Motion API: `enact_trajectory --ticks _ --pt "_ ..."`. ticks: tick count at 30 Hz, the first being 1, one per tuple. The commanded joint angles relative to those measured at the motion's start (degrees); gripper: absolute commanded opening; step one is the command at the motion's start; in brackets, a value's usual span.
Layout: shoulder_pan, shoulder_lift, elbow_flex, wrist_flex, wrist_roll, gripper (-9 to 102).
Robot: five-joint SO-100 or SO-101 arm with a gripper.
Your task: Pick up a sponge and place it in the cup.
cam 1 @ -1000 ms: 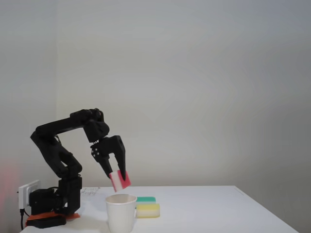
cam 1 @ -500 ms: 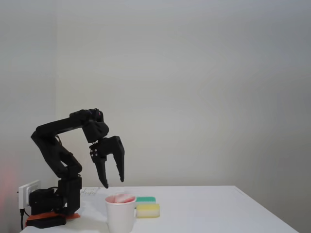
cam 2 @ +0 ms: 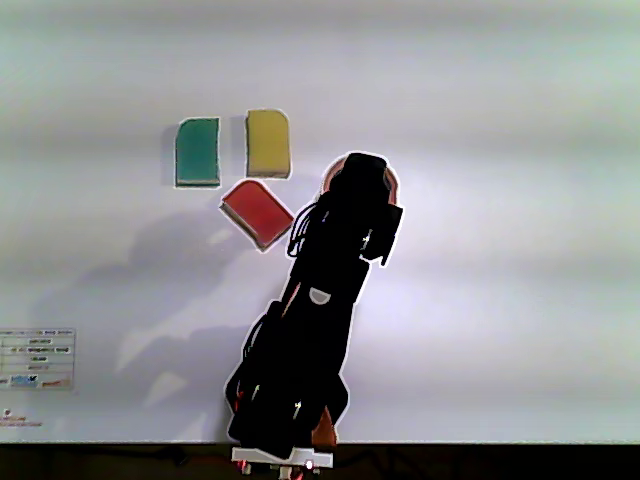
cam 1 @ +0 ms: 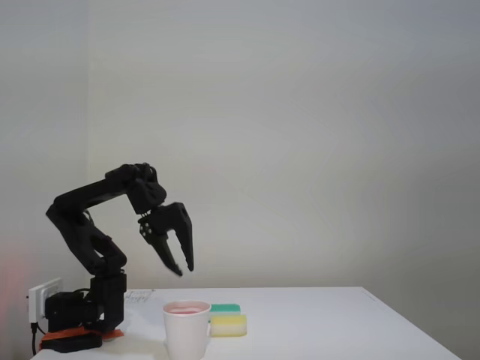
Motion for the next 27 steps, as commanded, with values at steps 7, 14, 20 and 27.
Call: enact_trajectory --ticks 7,14,20,27 --pt "-5.3 10.5 5.0 -1.3 6.6 0" --pt "-9.8 21.9 20.2 -10.5 7.9 0" --pt "-12.2 38.0 37.9 -13.4 7.3 0" --pt "-13.2 49.1 51.9 -13.5 7.6 0"
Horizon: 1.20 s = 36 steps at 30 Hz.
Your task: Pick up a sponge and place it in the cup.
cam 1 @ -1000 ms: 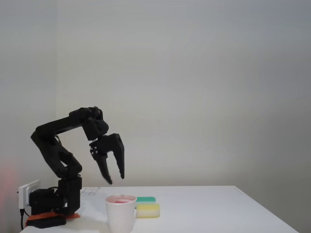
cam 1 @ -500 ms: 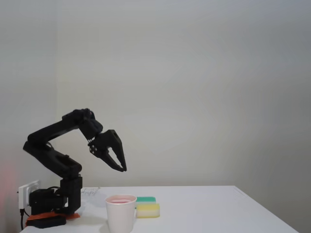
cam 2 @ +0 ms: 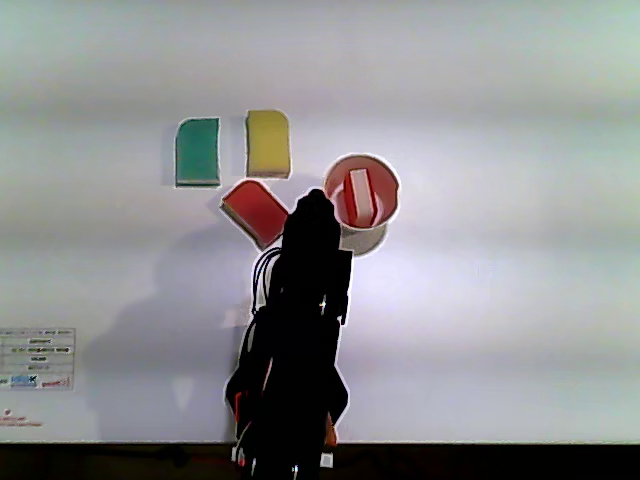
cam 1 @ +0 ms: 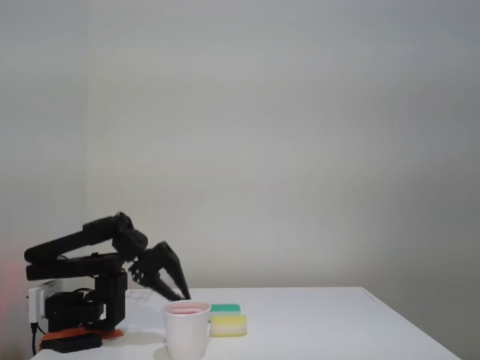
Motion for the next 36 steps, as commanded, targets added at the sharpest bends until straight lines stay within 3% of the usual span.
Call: enact_trajectory --ticks 1,4,27,36 --pt "-0.1 2.0 3.6 -1.1 -0.5 0" --pt "0.0 2.0 5.8 -1.7 -0.3 0" --pt "-0.4 2.1 5.8 20.4 0.0 0" --pt "-0.4 2.2 5.8 21.2 2.5 0"
